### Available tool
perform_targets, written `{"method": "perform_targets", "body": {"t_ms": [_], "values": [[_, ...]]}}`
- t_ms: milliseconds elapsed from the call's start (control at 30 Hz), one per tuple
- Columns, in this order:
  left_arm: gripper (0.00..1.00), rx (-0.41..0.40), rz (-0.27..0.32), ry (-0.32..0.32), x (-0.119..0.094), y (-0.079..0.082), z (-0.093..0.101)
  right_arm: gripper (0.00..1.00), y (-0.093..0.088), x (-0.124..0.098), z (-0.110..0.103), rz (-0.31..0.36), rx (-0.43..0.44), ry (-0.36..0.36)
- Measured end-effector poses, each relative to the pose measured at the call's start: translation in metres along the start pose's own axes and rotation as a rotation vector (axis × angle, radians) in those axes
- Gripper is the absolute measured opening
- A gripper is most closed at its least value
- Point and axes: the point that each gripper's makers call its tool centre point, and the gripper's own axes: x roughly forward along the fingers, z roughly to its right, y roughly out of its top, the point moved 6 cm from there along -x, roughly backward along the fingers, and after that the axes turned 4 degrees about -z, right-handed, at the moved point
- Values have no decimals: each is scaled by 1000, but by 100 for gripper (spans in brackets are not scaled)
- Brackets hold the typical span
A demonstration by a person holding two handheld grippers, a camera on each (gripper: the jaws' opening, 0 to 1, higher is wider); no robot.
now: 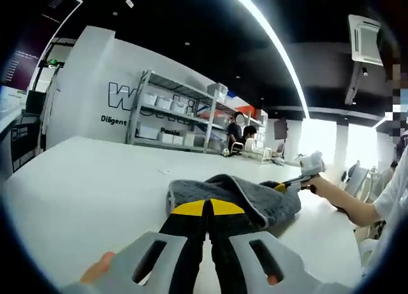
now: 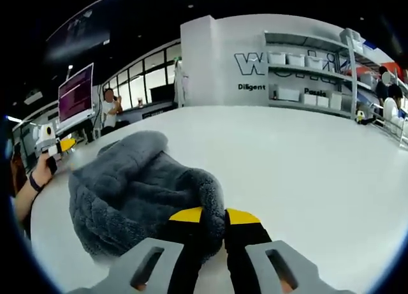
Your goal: Open the folded towel by lifting each exposed corner and separating the folded layers until the towel lies flat within the target outline without major curled edges
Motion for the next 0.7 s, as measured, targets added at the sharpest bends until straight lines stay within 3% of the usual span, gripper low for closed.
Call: {"method": "perform_targets", "body": {"t_ms": [200, 400, 600, 700], "values": [[1, -20, -34, -38, 7, -8, 6, 14, 3, -4, 3, 29, 1, 16], [1, -15, -55, -75, 10, -9, 8, 27, 10, -10, 11, 95, 55, 14], [2, -30, -78, -104, 11, -11, 13, 40, 27, -15, 4, 221, 3, 53], [9, -67, -92, -137, 12, -14, 18, 49, 34, -15, -3, 258, -68, 71]]}}
